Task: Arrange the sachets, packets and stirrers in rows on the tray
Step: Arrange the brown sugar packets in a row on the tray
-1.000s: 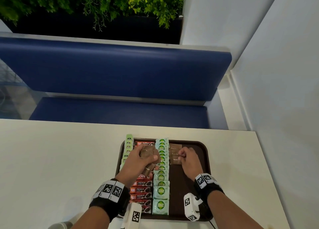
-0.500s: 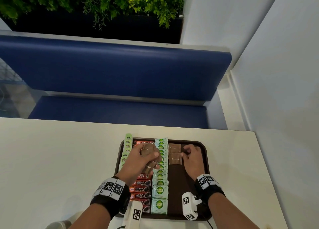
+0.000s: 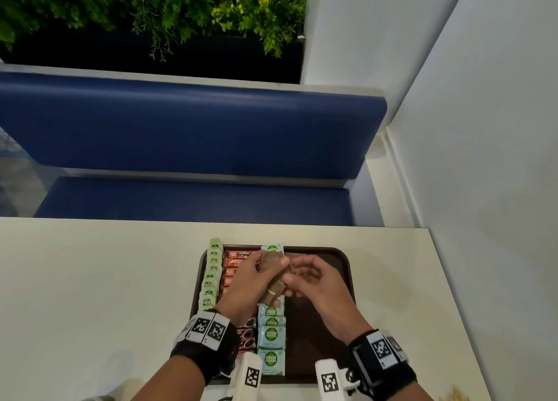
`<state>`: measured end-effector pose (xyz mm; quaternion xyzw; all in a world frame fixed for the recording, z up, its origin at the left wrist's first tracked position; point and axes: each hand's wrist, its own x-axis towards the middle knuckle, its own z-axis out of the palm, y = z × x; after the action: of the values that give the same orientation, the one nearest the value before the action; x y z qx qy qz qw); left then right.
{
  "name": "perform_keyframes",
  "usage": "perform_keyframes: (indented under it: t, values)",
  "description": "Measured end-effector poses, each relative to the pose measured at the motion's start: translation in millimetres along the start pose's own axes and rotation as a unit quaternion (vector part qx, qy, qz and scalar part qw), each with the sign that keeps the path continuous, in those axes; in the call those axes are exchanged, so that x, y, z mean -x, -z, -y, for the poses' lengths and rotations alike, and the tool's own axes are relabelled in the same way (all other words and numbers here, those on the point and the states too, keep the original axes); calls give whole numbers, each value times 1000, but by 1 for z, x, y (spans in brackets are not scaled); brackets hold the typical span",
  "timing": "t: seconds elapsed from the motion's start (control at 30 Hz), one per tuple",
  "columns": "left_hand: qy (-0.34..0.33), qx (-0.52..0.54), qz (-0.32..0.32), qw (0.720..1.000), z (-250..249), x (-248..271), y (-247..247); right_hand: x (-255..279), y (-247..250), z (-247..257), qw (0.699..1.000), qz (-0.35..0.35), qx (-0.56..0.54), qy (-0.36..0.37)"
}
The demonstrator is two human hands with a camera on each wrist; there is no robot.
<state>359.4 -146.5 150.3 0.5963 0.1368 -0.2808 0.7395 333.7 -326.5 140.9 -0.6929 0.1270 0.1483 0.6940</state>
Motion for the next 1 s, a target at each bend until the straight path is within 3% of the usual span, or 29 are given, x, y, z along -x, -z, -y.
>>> perform_keyframes:
  t: [0.23, 0.5, 0.6, 0.7, 1.0]
  values:
    - [11, 44, 41, 998, -9, -1, 0, -1, 13, 9, 999, -42, -15, -1]
    - [-52, -26, 16, 998, -2, 4, 1, 2, 15, 15, 999, -44, 24, -14]
    - [-56, -24, -29, 998, 0, 2, 5, -7, 21, 10, 998, -53, 6, -21]
    - [-47, 12, -71, 996, 1, 0, 13, -21, 32, -4, 995, -89, -18, -36]
    - [-17, 14, -95, 995, 14, -6, 38, -62, 35, -103, 976, -144, 107, -121]
